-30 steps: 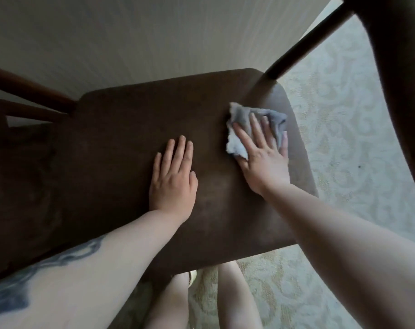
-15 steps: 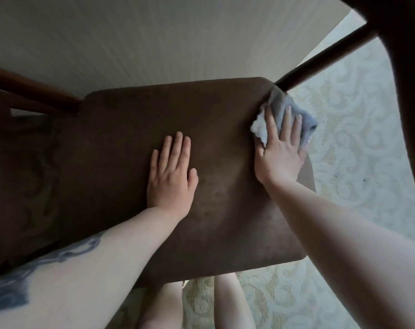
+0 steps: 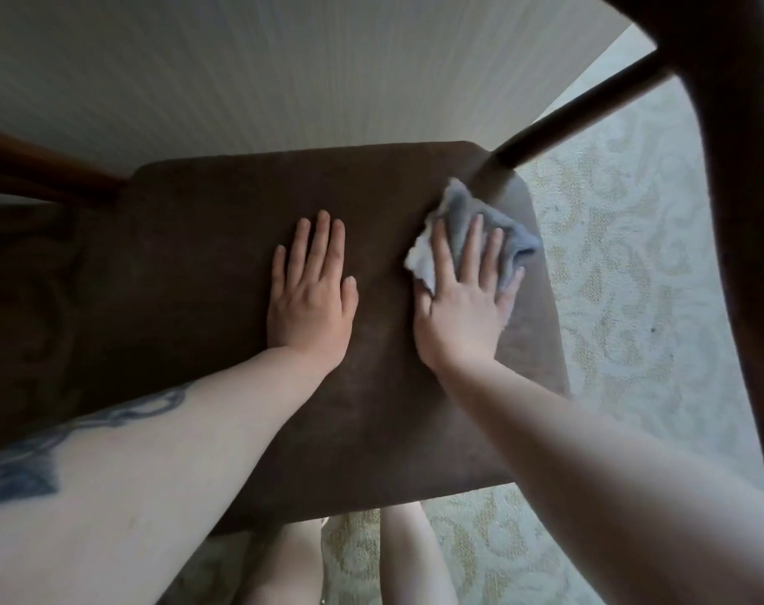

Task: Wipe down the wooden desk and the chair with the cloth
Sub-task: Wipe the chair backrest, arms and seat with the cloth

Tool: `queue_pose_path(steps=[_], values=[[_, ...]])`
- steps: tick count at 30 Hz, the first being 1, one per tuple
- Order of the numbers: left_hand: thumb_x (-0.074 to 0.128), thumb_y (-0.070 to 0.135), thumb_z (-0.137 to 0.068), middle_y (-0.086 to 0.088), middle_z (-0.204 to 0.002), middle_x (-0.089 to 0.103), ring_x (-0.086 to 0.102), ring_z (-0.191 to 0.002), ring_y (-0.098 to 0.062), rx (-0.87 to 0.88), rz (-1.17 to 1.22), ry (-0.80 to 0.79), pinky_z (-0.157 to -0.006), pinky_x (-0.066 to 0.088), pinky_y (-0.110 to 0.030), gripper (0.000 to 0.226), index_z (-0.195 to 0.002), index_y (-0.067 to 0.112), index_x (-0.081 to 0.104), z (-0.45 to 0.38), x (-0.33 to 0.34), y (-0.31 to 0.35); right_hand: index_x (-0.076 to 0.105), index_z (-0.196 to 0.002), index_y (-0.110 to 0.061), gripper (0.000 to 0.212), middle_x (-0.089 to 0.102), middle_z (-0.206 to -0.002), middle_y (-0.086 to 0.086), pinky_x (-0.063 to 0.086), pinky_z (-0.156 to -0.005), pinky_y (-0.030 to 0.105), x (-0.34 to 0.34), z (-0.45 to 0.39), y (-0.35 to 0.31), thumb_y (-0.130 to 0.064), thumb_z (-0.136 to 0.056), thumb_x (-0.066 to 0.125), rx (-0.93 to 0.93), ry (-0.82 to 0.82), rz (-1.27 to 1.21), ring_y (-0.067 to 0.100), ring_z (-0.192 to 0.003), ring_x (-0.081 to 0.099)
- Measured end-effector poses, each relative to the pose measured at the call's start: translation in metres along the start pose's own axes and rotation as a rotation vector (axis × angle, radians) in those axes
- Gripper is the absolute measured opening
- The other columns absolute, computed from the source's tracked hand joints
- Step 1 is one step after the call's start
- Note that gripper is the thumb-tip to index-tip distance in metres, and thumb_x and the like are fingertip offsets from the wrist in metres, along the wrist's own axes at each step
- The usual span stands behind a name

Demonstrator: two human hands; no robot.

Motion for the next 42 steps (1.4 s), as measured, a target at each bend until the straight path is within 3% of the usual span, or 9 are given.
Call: queue_pose_path(steps=[4, 9, 13, 18, 24, 30, 34, 36, 42], values=[[0.034, 0.03, -0.093, -0.003, -0.163, 0.006, 0.001, -0.15, -0.019, -0.035, -0.017, -0.017, -0.119, -0.001, -0.039, 0.068, -0.154, 0.014, 0.009, 0.0, 0.002, 0.003, 0.019, -0.152, -0.042, 0.059, 0.012, -0.163, -0.004, 0.006, -0.118, 0.057, -0.003, -0.038, -0.022, -0.053, -0.095, 0.032, -0.724, -0.097, 0.071, 0.022, -0.15, 0.004], [0.028, 0.031, -0.099, -0.002, -0.163, 0.007, 0.003, -0.15, -0.019, -0.008, 0.015, 0.013, -0.119, 0.001, -0.038, 0.061, -0.155, 0.017, 0.01, 0.0, 0.002, -0.001, 0.014, -0.152, -0.046, 0.055, 0.007, -0.163, -0.007, 0.0, -0.12, 0.049, -0.022, -0.089, 0.022, -0.052, -0.099, 0.029, -0.123, 0.021, -0.1, 0.014, -0.15, 0.001], [0.024, 0.037, -0.094, -0.004, -0.162, 0.014, 0.009, -0.149, -0.021, -0.023, 0.011, 0.051, -0.118, 0.006, -0.04, 0.064, -0.154, 0.015, 0.017, 0.006, 0.001, -0.011, 0.025, -0.152, -0.036, 0.061, 0.008, -0.163, 0.001, 0.003, -0.119, 0.049, 0.0, -0.005, -0.012, -0.04, -0.093, 0.036, 0.03, 0.078, -0.085, 0.022, -0.15, 0.007], [0.036, 0.032, -0.095, -0.007, -0.162, 0.011, 0.007, -0.149, -0.023, -0.191, -0.005, 0.057, -0.119, 0.006, -0.043, 0.064, -0.154, 0.013, 0.017, 0.024, 0.002, -0.035, 0.014, -0.153, -0.043, 0.058, 0.009, -0.163, -0.007, 0.001, -0.12, 0.048, 0.002, -0.021, -0.054, -0.048, -0.097, 0.03, -0.804, -0.146, 0.041, 0.016, -0.15, 0.003], [0.025, 0.038, -0.097, -0.004, -0.162, 0.011, 0.007, -0.149, -0.024, -0.274, 0.048, 0.106, -0.118, 0.005, -0.042, 0.062, -0.154, 0.015, 0.018, 0.045, -0.001, -0.063, 0.003, -0.153, -0.042, 0.064, -0.008, -0.164, -0.002, -0.003, -0.118, 0.054, -0.003, -0.005, -0.029, -0.045, -0.099, 0.035, -0.07, -0.044, -0.01, 0.019, -0.149, -0.012], [0.027, 0.031, -0.096, -0.006, -0.162, 0.013, 0.008, -0.149, -0.026, -0.483, 0.099, 0.155, -0.118, 0.009, -0.045, 0.061, -0.153, 0.011, 0.019, 0.093, 0.001, -0.09, 0.004, -0.151, -0.047, 0.067, -0.001, -0.163, -0.009, -0.005, -0.119, 0.051, 0.014, 0.023, -0.104, -0.049, -0.096, 0.04, -1.112, -0.284, 0.139, 0.016, -0.15, -0.004], [0.023, 0.038, -0.096, -0.006, -0.163, 0.007, 0.004, -0.149, -0.031, -0.579, 0.13, 0.146, -0.119, 0.006, -0.047, 0.064, -0.154, 0.013, 0.014, 0.107, -0.003, -0.106, 0.002, -0.151, -0.048, 0.064, -0.008, -0.163, -0.008, -0.004, -0.119, 0.052, 0.0, -0.048, -0.076, -0.046, -0.098, 0.038, -0.333, -0.152, 0.034, 0.015, -0.149, -0.009], [0.021, 0.041, -0.096, -0.009, -0.162, 0.006, 0.004, -0.148, -0.034, -0.652, 0.132, 0.15, -0.119, 0.009, -0.051, 0.065, -0.155, 0.014, 0.012, 0.112, -0.003, -0.115, 0.001, -0.152, -0.044, 0.064, -0.009, -0.163, -0.004, 0.0, -0.118, 0.056, 0.002, -0.016, -0.064, -0.046, -0.097, 0.034, -0.18, -0.1, 0.039, 0.017, -0.149, -0.013], [0.036, 0.026, -0.09, -0.011, -0.162, 0.007, 0.006, -0.148, -0.034, -0.676, 0.08, 0.158, -0.117, 0.008, -0.051, 0.07, -0.155, 0.014, 0.012, 0.112, 0.003, -0.116, 0.021, -0.152, -0.042, 0.065, 0.01, -0.163, -0.002, 0.007, -0.116, 0.058, 0.03, 0.088, -0.109, -0.048, -0.09, 0.039, -1.162, -0.243, 0.154, 0.022, -0.15, 0.005]])
Point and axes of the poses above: each hand's wrist, its own z-axis away from the middle knuckle, its own x-axis out of the palm, y = z × x, the point moved 2 cm from there along -z, towards the middle knuckle
